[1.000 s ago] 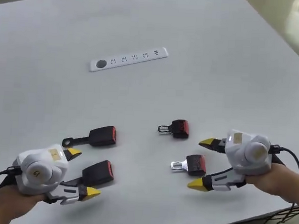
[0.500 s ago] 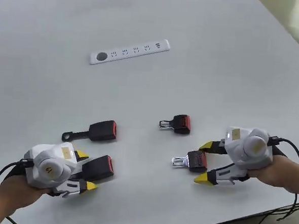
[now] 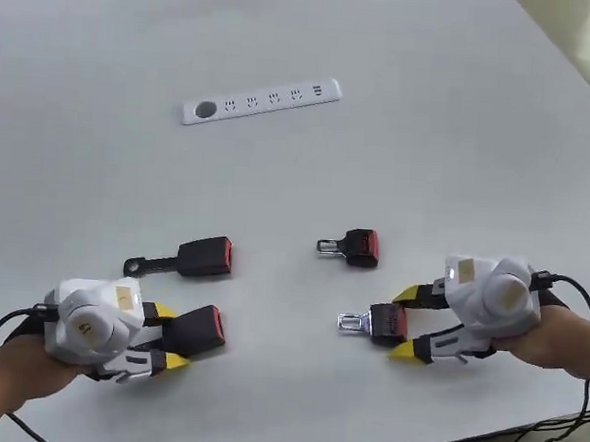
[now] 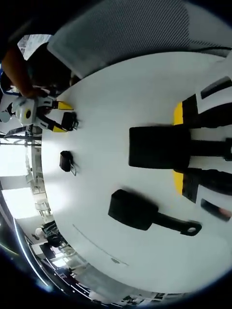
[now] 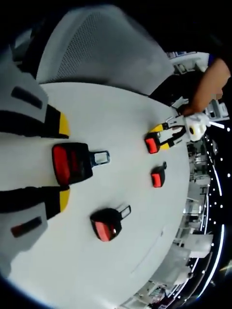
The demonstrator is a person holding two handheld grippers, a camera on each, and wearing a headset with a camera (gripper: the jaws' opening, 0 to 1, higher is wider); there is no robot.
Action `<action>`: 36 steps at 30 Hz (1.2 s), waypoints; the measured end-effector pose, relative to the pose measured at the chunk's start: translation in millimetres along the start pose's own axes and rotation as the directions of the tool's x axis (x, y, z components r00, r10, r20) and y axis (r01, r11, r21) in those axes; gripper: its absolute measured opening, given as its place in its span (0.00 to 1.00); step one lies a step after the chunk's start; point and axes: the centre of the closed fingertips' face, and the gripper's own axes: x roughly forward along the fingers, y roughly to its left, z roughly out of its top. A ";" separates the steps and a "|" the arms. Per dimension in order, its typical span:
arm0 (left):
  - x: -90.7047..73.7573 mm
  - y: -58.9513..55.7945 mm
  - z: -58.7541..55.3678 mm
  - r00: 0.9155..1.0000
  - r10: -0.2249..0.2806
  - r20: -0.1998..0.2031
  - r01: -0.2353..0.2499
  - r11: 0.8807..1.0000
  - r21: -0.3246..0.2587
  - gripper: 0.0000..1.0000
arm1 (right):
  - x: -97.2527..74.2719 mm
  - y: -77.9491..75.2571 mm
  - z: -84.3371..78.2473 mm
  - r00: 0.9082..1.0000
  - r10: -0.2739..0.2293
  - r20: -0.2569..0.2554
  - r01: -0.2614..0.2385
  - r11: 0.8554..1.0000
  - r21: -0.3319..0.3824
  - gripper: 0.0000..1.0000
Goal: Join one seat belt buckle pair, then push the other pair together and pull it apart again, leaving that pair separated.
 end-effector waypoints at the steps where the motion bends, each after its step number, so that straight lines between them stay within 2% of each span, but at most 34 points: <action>1: 0.1 -0.5 -0.2 1.000 -0.011 -0.014 0.011 1.000 0.023 0.33 | -0.1 -0.8 -0.3 1.000 -0.001 -0.004 0.001 1.000 -0.010 0.38; 2: 0.5 -0.9 0.0 1.000 -0.021 -0.020 0.022 0.999 0.037 0.33 | -0.3 -3.3 -1.0 1.000 -0.010 -0.012 0.010 1.000 -0.029 0.35; 3: 0.5 -1.2 0.5 0.999 -0.032 -0.030 0.034 0.998 0.055 0.33 | 0.2 -2.1 -0.1 1.000 0.002 -0.010 -0.003 0.999 -0.044 0.35; 11: 0.0 -1.2 -1.9 0.994 -0.077 -0.079 0.086 0.989 0.117 0.32 | 0.2 -3.1 -1.0 1.000 0.016 0.000 -0.016 0.998 -0.064 0.33; 12: 0.0 -0.9 -2.3 0.993 -0.080 -0.083 0.090 0.989 0.118 0.32 | -0.4 -2.5 -0.9 1.000 0.015 0.007 -0.014 0.997 -0.080 0.33; 20: -0.5 -0.7 -3.2 0.989 -0.092 -0.115 0.107 0.986 0.131 0.32 | 1.2 -2.5 -0.3 0.998 0.027 0.055 -0.023 0.997 -0.069 0.33; 28: -0.9 -0.3 -3.5 0.986 -0.090 -0.138 0.106 0.988 0.114 0.32 | 14.0 3.1 13.6 0.992 0.040 0.123 -0.033 0.998 -0.056 0.33; 36: -1.2 0.1 -4.7 0.980 -0.100 -0.170 0.122 0.985 0.123 0.32 | 29.8 8.6 31.4 0.983 0.032 0.181 -0.024 0.998 -0.050 0.33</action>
